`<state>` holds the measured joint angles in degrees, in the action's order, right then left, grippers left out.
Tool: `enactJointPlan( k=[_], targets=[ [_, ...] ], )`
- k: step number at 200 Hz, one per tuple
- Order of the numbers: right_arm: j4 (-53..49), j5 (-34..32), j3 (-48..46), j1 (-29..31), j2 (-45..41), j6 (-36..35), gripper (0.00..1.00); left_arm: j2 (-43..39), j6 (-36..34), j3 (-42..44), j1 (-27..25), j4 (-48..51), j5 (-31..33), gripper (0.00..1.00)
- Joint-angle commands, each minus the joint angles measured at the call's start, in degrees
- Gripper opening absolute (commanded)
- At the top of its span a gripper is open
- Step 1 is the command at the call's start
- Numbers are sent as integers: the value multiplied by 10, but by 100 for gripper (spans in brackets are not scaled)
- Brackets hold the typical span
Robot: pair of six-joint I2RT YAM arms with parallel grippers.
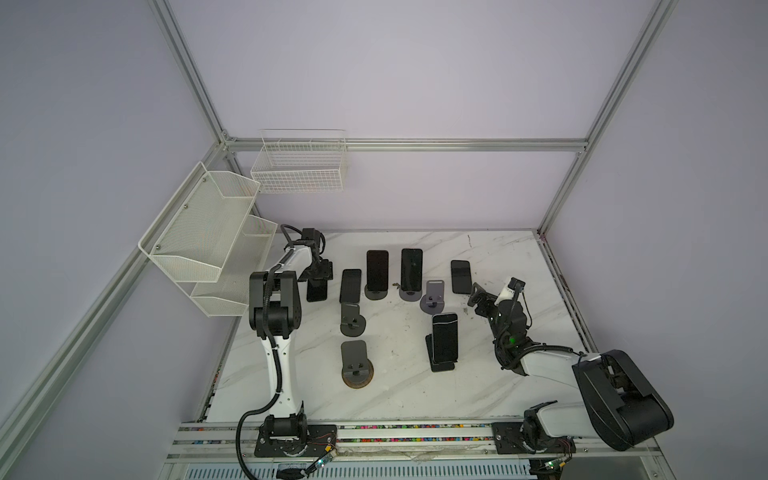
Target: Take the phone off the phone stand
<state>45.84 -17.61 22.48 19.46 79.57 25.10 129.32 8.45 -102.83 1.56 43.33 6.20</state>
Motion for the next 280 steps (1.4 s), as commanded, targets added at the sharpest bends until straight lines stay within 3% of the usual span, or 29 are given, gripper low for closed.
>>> enactJointPlan(
  k=[1,32,77,120,183,209,247,280],
  targets=[
    [-170,-63,67,3,32,55,97,2,19,-11,4,9,4,82],
    [-379,-95,167,3,55,87,97,-52,35,11,4,11,11,85],
    [-553,-24,279,3,1,40,97,-186,117,74,4,10,-17,94],
    [-676,39,362,23,-74,-11,97,-314,157,229,3,-64,8,96],
    [-772,41,397,182,-115,60,97,-454,169,470,-12,-266,72,98],
    [-826,20,395,236,-112,80,97,-478,142,553,-13,-385,54,100],
    [-843,18,393,278,-117,100,97,-450,114,579,-13,-468,35,99],
    [-849,32,395,295,-95,101,97,-438,101,567,-13,-477,25,100]
  ],
)
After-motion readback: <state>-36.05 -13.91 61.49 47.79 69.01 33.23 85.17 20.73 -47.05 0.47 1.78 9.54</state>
